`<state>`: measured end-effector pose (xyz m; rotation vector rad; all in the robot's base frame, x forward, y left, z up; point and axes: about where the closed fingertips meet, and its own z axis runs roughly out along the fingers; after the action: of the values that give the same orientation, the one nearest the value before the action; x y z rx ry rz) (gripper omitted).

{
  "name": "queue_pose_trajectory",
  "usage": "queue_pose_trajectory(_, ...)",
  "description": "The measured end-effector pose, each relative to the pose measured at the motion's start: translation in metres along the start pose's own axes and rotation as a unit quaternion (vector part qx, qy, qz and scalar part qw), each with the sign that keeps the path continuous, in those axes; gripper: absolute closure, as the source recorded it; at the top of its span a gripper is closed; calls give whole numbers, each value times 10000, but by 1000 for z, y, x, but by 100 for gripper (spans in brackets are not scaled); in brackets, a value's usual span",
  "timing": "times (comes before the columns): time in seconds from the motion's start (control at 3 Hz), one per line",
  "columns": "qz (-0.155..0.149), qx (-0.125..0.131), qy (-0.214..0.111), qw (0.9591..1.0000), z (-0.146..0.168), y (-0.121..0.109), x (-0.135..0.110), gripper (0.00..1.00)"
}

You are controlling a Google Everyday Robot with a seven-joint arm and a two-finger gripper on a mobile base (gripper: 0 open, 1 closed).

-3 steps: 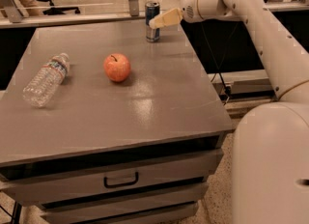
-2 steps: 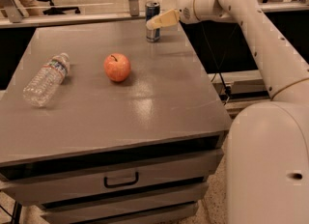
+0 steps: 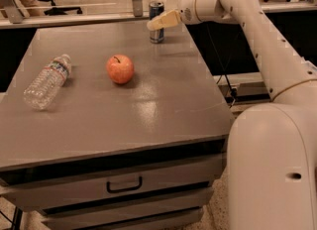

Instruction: Move redbull can near water bottle

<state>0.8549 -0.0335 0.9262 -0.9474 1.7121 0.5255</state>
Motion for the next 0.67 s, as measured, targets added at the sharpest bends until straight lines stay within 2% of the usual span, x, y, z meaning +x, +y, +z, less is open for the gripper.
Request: queue_pose_trajectory(0.67, -36, -99, -197, 9998, 8, 2, -7, 0)
